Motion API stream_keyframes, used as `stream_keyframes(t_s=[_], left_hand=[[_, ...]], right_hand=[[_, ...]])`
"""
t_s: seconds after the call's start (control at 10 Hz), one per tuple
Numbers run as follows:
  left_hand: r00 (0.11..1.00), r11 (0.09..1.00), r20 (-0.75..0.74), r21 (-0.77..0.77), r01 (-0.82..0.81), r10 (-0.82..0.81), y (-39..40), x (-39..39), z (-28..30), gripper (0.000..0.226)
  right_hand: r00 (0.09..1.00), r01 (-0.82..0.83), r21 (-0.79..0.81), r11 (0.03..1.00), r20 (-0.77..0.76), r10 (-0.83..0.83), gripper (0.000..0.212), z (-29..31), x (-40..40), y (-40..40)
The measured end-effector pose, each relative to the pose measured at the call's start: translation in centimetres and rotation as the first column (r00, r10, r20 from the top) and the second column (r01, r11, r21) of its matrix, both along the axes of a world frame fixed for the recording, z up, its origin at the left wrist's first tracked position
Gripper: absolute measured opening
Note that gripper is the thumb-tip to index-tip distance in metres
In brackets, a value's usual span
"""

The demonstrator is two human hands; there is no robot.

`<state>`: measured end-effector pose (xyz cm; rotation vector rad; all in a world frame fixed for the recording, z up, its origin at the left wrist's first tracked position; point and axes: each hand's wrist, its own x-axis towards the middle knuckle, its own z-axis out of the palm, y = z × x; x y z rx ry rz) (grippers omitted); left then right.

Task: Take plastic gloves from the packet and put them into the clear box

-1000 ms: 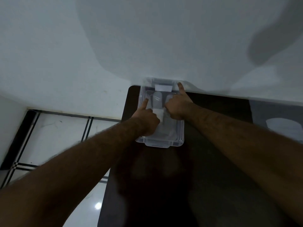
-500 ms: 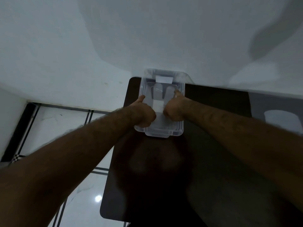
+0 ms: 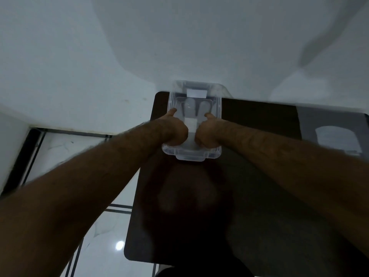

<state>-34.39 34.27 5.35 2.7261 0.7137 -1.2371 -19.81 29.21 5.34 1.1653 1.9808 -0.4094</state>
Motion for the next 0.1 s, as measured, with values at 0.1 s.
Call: stream_keyframes(t_s=[0.1], left_hand=[[0.994,0.996,0.094,0.081,0.041,-0.049,0.05,-0.38,1.11,0.030]], right_hand=[[0.998,-0.029,0.114,0.993,-0.052,0.035,0.030,0.88,0.66,-0.52]])
